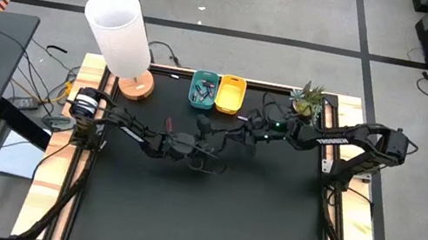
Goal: Sort batteries
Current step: Put the gold black battery into the blue bin
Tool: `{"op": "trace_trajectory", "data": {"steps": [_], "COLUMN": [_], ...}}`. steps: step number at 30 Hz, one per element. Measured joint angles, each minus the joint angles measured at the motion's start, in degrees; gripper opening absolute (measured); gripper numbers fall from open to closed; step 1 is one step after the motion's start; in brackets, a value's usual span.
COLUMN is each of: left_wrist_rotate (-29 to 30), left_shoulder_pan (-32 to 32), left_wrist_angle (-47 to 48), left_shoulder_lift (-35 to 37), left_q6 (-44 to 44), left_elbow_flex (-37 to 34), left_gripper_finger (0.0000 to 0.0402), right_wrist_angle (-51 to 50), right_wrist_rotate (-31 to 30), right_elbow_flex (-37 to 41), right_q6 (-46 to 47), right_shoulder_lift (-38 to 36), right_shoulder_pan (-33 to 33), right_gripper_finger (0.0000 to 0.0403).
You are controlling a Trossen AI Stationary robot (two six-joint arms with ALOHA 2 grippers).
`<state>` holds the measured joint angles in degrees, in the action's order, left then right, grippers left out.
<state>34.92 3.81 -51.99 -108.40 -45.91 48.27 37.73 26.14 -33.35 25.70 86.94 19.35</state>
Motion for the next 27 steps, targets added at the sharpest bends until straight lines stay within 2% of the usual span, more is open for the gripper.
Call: {"op": "trace_trajectory", "data": {"steps": [17, 27], "left_wrist_rotate": [-4.8, -4.8], "left_shoulder_pan": [-0.4, -0.7], "left_wrist_angle": [-0.4, 0.6], "left_shoulder_lift": [0.0, 0.0], "left_q6": [1.6, -4.6], "left_elbow_flex": [0.0, -0.1], "left_gripper_finger": [0.0320, 0.0270], "right_wrist_angle": [-0.1, -0.3], "right_wrist_rotate": [-0.4, 2.0], "right_elbow_flex": [0.0, 0.0], "right_q6": [-1.2, -0.4], "right_shoulder_lift": [0.0, 0.0], "right_shoulder_pan": [-0.3, -0.5], "right_gripper_finger": [0.0037, 0.0037]}}
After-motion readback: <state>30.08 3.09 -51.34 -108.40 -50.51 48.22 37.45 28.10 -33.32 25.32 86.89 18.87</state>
